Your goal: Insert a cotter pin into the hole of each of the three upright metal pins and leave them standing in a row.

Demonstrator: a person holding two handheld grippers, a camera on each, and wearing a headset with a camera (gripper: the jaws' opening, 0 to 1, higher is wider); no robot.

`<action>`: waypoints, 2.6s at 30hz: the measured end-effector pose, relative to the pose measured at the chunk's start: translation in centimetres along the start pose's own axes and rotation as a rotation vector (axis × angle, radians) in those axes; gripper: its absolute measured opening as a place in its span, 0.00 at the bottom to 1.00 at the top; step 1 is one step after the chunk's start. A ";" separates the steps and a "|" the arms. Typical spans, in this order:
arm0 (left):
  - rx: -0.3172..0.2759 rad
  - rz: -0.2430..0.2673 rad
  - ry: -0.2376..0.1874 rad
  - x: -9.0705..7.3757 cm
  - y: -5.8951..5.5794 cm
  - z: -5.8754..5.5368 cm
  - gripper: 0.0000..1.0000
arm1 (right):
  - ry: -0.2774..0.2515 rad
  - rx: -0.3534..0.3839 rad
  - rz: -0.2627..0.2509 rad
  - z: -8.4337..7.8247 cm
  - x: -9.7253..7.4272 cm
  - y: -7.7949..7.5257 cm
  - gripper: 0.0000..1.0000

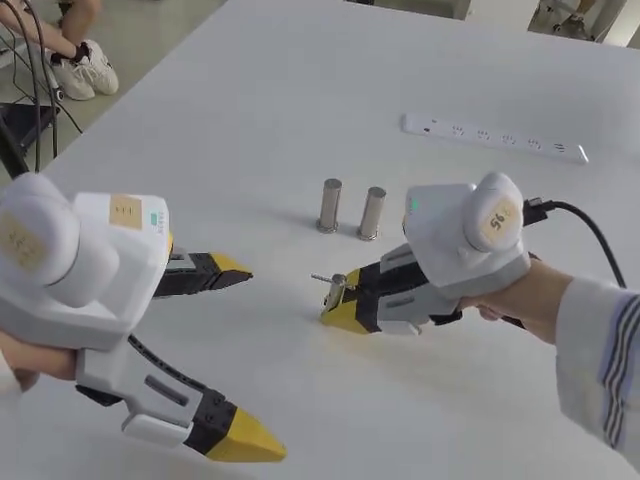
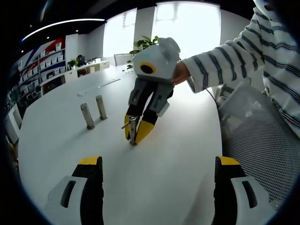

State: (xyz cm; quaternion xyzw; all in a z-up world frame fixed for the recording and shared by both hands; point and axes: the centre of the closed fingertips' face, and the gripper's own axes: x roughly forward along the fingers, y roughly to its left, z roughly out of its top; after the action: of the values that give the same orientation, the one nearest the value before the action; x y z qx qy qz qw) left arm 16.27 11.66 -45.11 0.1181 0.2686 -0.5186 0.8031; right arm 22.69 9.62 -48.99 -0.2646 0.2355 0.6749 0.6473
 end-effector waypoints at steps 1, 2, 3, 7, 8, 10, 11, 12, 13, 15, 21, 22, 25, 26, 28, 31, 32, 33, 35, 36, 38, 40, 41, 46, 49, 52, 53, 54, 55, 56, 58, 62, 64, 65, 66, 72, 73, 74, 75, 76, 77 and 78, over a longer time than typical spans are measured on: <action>0.001 0.001 -0.001 0.0 0.0 0.0 0.99 | 0.000 -0.003 0.007 0.0 0.0 0.0 0.04; 0.001 0.002 0.000 0.0 0.1 0.1 0.99 | 0.001 0.000 0.008 0.0 0.0 0.0 0.04; 0.000 0.002 0.000 0.0 0.1 0.0 0.99 | 0.000 0.005 0.008 0.0 0.0 -0.1 0.04; 0.000 0.009 0.004 -0.1 0.2 -0.1 0.99 | -0.009 0.016 0.014 0.0 0.1 -0.1 0.04; -0.001 0.009 0.002 -0.1 0.1 0.0 0.99 | -0.006 0.021 0.014 0.1 0.1 -0.1 0.04; -0.001 0.011 0.000 -0.1 0.1 0.0 0.99 | -0.003 0.005 0.010 0.1 0.2 -0.1 0.05; -0.001 0.014 0.001 -0.1 0.1 0.0 0.99 | -0.002 0.004 0.009 0.1 0.2 -0.1 0.05; -0.001 0.019 0.003 -0.1 0.2 0.0 0.99 | -0.003 0.011 0.006 0.2 0.3 -0.2 0.05; -0.001 0.025 0.006 -0.1 0.4 -0.1 0.99 | -0.003 0.012 0.006 0.2 0.2 -0.2 0.05; -0.004 0.032 0.008 -0.2 0.5 -0.2 0.99 | -0.014 0.021 0.001 0.5 0.1 -0.3 0.07; -0.015 0.040 0.013 -0.4 0.8 -0.4 0.99 | -0.014 0.003 -0.016 1.1 -1.0 0.2 0.24; -0.014 0.043 0.013 -0.5 0.9 -0.4 0.99 | -0.009 0.006 -0.018 1.1 -1.3 0.3 0.25; -0.018 0.049 0.001 -0.7 1.0 -0.1 0.99 | -0.010 0.019 -0.043 1.3 -2.4 0.6 0.30; -0.019 0.051 -0.008 -0.8 1.1 0.2 0.99 | -0.021 0.036 -0.050 1.6 -2.9 0.7 0.34; -0.019 0.056 -0.024 -0.9 1.1 0.6 0.99 | -0.052 0.092 -0.081 2.2 -4.1 1.0 0.40; -0.022 0.063 -0.048 -1.2 1.1 1.3 0.99 | -0.057 0.112 -0.123 2.3 -6.2 1.5 0.51; -0.025 0.063 -0.051 -1.3 1.1 1.4 0.99 | -0.056 0.114 -0.130 2.3 -6.6 1.6 0.54; -0.026 0.065 -0.054 -1.3 1.1 1.5 0.99 | -0.053 0.120 -0.140 2.2 -7.2 1.7 0.56; -0.025 0.064 -0.065 -1.5 1.1 1.8 0.91 | -0.052 0.137 -0.163 2.1 -8.3 2.0 0.59; -0.045 0.063 -0.072 -1.5 1.1 1.9 0.89 | -0.049 0.154 -0.180 1.9 -8.9 2.2 0.60; -0.047 0.068 -0.084 -1.7 1.2 2.2 0.91 | -0.054 0.185 -0.242 1.7 -10.0 2.0 0.67; -0.060 0.067 -0.104 -2.0 1.2 2.5 0.91 | -0.049 0.208 -0.284 1.3 -10.9 2.0 0.76; -0.062 0.067 -0.108 -2.1 1.2 2.6 0.91 | -0.045 0.216 -0.304 1.1 -11.2 2.0 0.79; -0.068 0.073 -0.119 -2.4 1.2 2.7 0.93 | -0.042 0.263 -0.336 -0.4 -12.3 3.0 0.82; -0.085 0.082 -0.116 -2.6 1.3 2.4 0.94 | -0.061 0.331 -0.372 -1.1 -13.5 4.0 0.87; -0.084 0.082 -0.110 -2.6 1.3 2.3 0.94 | -0.082 0.328 -0.376 -0.9 -13.9 4.7 0.91; -0.086 0.079 -0.111 -2.6 1.3 2.3 0.94 | -0.083 0.336 -0.387 -0.9 -14.0 4.9 0.94; -0.086 0.075 -0.110 -2.6 1.2 2.3 0.94 | -0.082 0.343 -0.388 -1.0 -14.1 5.1 0.95; -0.084 0.072 -0.109 -2.6 1.2 2.4 0.94 | -0.088 0.365 -0.386 -1.1 -14.1 5.4 0.95; -0.079 0.068 -0.107 -2.5 1.1 2.4 0.94 | -0.102 0.386 -0.390 -1.1 -14.1 5.6 0.97; -0.081 0.065 -0.109 -2.5 1.2 2.6 0.94 | -0.140 0.432 -0.392 -0.9 -14.2 5.9 0.98; -0.113 0.063 -0.138 -2.6 1.5 3.3 0.94 | -0.243 0.493 -0.440 -0.2 -15.0 5.8 0.98; -0.120 0.077 -0.153 -2.6 1.9 3.7 0.94 | -0.235 0.499 -0.463 -0.5 -15.3 5.8 0.98; -0.127 0.081 -0.162 -2.7 2.1 3.9 0.94 | -0.237 0.502 -0.470 -0.6 -15.4 5.8 0.98; -0.133 0.086 -0.173 -2.7 2.3 4.1 0.94 | -0.241 0.509 -0.475 -0.7 -15.5 5.8 0.98; -0.160 0.127 -0.228 -2.6 4.2 5.9 0.93 | -0.254 0.547 -0.498 -1.3 -15.8 5.9 0.98; -0.161 0.131 -0.239 -2.6 4.5 6.3 0.93 | -0.255 0.547 -0.503 -1.3 -15.8 5.9 0.98; -0.163 0.135 -0.244 -2.5 4.7 6.5 0.92 | -0.256 0.549 -0.507 -1.4 -15.8 5.9 0.98; -0.164 0.141 -0.248 -2.5 5.0 6.7 0.92 | -0.254 0.549 -0.512 -1.4 -15.8 5.9 0.97; -0.162 0.145 -0.250 -2.5 5.2 6.9 0.92 | -0.250 0.549 -0.515 -1.5 -15.8 6.0 0.97; -0.162 0.149 -0.252 -2.4 5.4 7.1 0.92 | -0.245 0.548 -0.518 -1.6 -15.9 6.0 0.97; -0.164 0.156 -0.258 -2.4 5.8 7.3 0.92 | -0.244 0.548 -0.520 -1.6 -15.9 6.0 0.97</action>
State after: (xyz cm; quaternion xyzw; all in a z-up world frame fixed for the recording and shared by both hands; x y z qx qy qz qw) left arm 22.94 12.55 -38.28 0.0052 0.1945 -0.4419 0.8757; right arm 17.10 -3.66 -39.80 -0.0506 0.2534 0.4270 0.8665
